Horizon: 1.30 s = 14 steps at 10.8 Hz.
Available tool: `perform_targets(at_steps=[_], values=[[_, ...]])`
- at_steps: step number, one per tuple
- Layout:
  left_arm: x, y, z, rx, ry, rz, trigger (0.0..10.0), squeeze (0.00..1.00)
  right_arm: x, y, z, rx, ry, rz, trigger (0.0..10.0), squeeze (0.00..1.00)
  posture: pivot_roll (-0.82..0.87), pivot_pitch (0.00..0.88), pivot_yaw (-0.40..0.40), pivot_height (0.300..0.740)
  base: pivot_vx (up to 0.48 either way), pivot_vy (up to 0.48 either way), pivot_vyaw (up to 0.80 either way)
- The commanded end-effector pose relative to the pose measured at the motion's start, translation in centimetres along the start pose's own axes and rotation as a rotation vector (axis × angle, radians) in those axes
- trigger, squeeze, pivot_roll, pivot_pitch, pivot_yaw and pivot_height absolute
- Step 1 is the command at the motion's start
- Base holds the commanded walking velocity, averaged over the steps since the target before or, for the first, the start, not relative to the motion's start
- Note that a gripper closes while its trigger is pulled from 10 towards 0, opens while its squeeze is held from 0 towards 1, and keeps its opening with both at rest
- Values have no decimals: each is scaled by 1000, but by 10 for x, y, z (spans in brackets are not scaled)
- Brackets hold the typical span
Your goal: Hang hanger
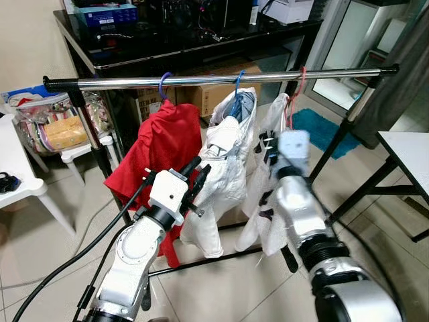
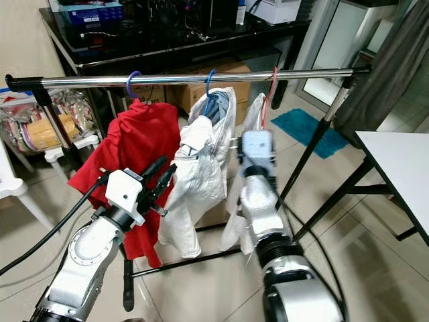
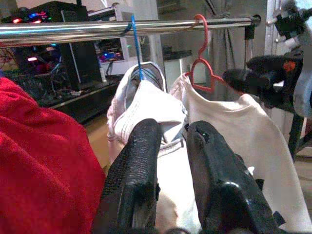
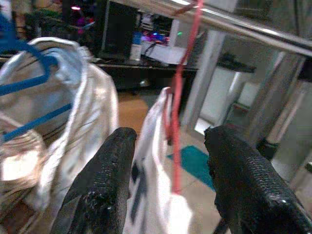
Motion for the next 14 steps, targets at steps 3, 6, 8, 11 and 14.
perform_targets(at_steps=[3,6,8,11,14], values=[[2,-4,-2,-17,-13,-14,10000,0,-32,-5,6,0,186,11,10000,0,176,0,-55,740,0,0,0],[3,-6,-1,-21,-14,-11,10000,0,-32,-4,4,-32,197,-2,10000,0,179,0,-54,740,0,0,0],[3,-6,-1,-19,-13,-11,10000,0,-38,-1,6,-21,257,-16,10000,0,181,0,-54,740,0,0,0],[4,-7,-2,-27,-16,-11,10000,0,-38,21,8,29,294,-36,10000,0,176,0,-53,740,0,0,0],[4,-8,-1,-25,-15,-9,10000,0,-28,27,1,22,282,-40,10000,0,183,0,-57,740,0,0,0]])
Point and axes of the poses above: a point about 5 cm out from each wrist's last joint towards the gripper, its own z axis pointing back from the gripper into the wrist, its own x axis along the axis of the wrist's last joint, y = z × x, the point moved 1 cm from there along -z, pointing out of the wrist towards the gripper, and after that the axes turned 4 degrees about -z, right-handed, at the moved point
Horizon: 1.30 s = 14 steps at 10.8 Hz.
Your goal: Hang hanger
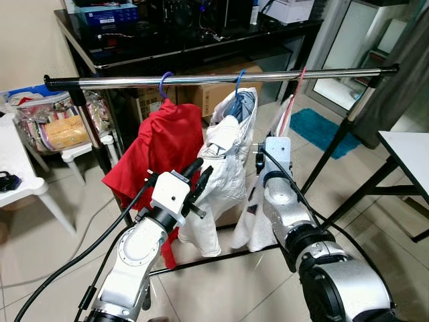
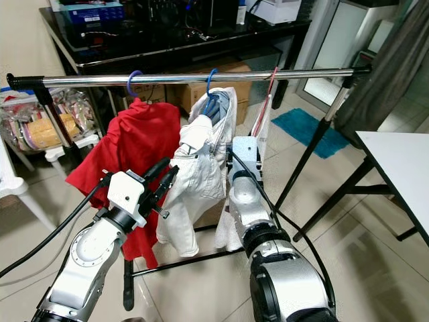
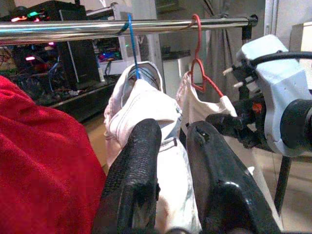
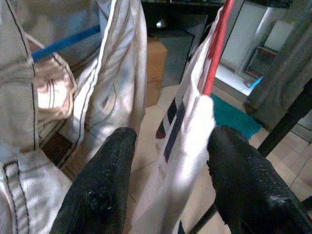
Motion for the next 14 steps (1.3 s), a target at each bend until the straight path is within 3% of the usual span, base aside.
perform_targets(at_steps=[1,2,3,4,5,10,14], values=[[3,-4,-1,-14,-11,-12,10000,0,2,0,-2,-15,15,-2,8235,0,185,0,-58,740,0,0,0],[3,-4,-1,-14,-12,-13,10000,0,1,2,-2,-11,33,12,5608,0,187,0,-59,740,0,0,0],[4,-4,-1,-15,-13,-15,10000,0,1,5,-2,-10,40,22,5765,0,189,0,-60,740,0,0,0],[4,-4,-1,-15,-13,-16,10000,0,1,5,-2,-11,43,17,4275,0,189,0,-61,740,0,0,0],[4,-4,-1,-14,-13,-17,10000,0,0,5,-2,-15,54,1,0,0,190,0,-61,740,0,0,0],[3,-4,-2,-20,-15,-19,10000,0,3,-4,-4,-53,47,-51,0,0,185,0,-61,740,0,0,0],[3,-5,-2,-19,-14,-14,10000,0,16,-7,-7,-65,-21,-118,0,0,179,0,-62,740,0,0,0]])
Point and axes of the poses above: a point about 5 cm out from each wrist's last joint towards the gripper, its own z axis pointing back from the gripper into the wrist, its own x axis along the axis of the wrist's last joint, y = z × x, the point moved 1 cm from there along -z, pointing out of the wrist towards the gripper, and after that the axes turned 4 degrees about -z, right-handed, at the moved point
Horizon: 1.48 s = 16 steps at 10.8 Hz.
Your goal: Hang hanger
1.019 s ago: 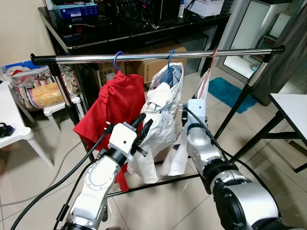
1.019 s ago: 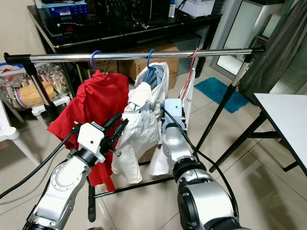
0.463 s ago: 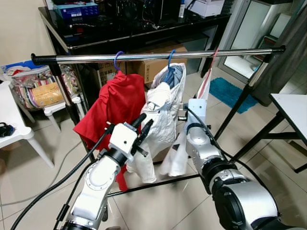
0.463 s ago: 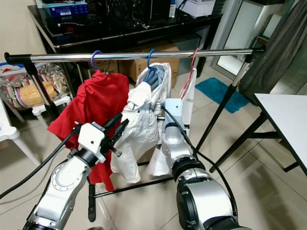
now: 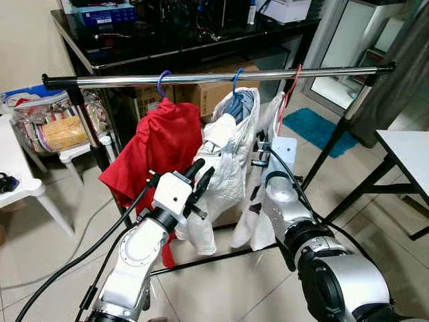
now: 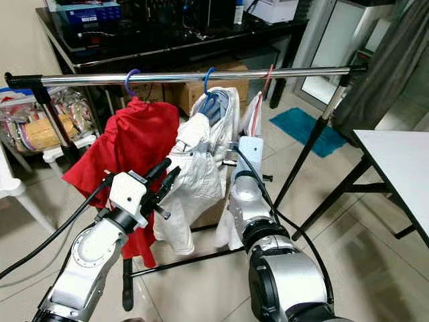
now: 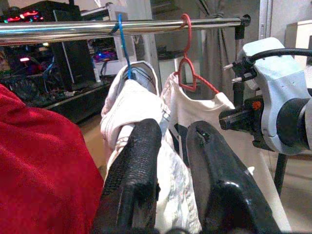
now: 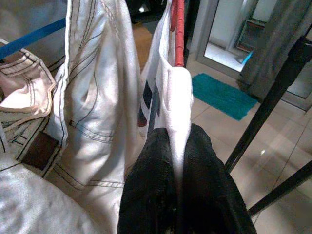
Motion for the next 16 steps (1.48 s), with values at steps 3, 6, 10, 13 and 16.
perform_targets(at_steps=[3,6,10,13,16], values=[[3,-3,-2,-8,-14,-9,10000,0,36,-3,-8,-11,-136,-85,0,0,176,0,-56,740,0,0,0],[3,-3,-2,-13,-15,-11,10000,0,51,-10,-9,-30,-199,-142,0,0,169,0,-52,740,0,0,0],[3,-4,-2,-12,-17,-3,10000,0,35,-41,10,-20,-301,-77,0,0,142,0,-48,740,0,0,0],[4,-7,-6,-30,-27,-1,10000,0,25,-45,34,60,-350,-2,0,0,125,0,-42,740,0,0,0],[4,-4,-6,-31,-29,-12,10000,0,31,-52,46,124,-391,38,0,0,130,0,-41,740,0,0,0]])
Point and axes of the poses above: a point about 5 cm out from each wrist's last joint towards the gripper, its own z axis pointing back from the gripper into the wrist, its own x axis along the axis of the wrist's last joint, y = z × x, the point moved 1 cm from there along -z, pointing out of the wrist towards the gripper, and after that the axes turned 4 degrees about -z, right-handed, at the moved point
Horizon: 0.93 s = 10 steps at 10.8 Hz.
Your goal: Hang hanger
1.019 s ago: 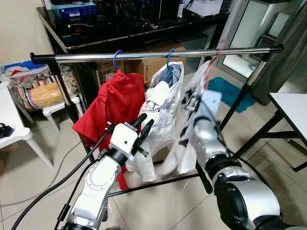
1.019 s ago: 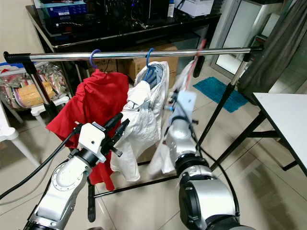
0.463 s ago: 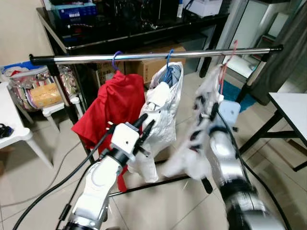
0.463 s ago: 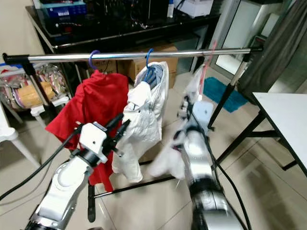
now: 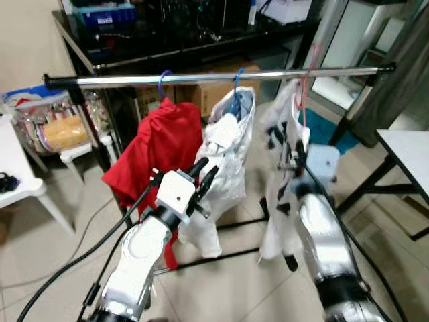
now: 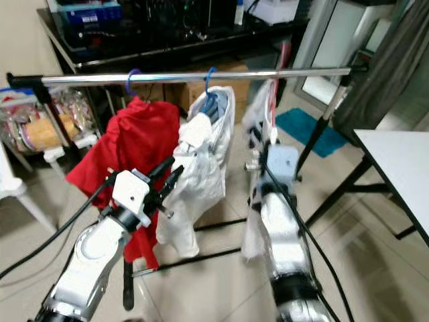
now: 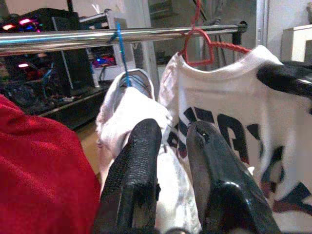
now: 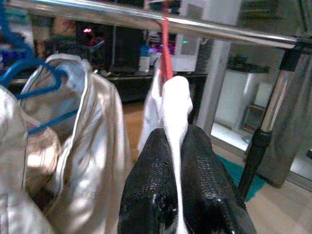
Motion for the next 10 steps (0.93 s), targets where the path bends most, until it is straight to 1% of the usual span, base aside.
perform_targets(at_steps=[1,3,4,5,6,7,8,10], values=[[0,-1,-1,-14,-4,-9,10000,0,5,-7,2,2,-16,23,0,0,133,0,-42,740,0,0,0],[0,0,0,-11,-2,-10,10000,0,1,-17,15,-5,-3,61,0,0,128,0,-34,740,0,0,0],[-1,0,0,-18,0,-10,10000,0,-3,-26,22,-33,14,70,0,0,121,0,-28,740,0,0,0],[-1,0,0,-26,0,-11,10000,0,-3,-28,26,-41,21,64,3686,0,109,0,-22,740,0,0,0],[-2,1,0,-29,1,-12,10000,0,-2,-29,28,-40,20,55,8235,0,107,0,-22,740,0,0,0],[-2,0,-1,-31,1,-11,10000,0,0,-31,34,-43,21,29,10000,0,101,0,-20,740,0,0,0],[-2,-1,-2,-35,1,-8,10000,0,0,-34,38,-48,25,23,10000,0,93,0,-19,740,0,0,0],[-3,-1,-3,-40,1,-5,10000,0,1,-37,40,-52,30,19,10000,0,88,0,-18,740,0,0,0]])
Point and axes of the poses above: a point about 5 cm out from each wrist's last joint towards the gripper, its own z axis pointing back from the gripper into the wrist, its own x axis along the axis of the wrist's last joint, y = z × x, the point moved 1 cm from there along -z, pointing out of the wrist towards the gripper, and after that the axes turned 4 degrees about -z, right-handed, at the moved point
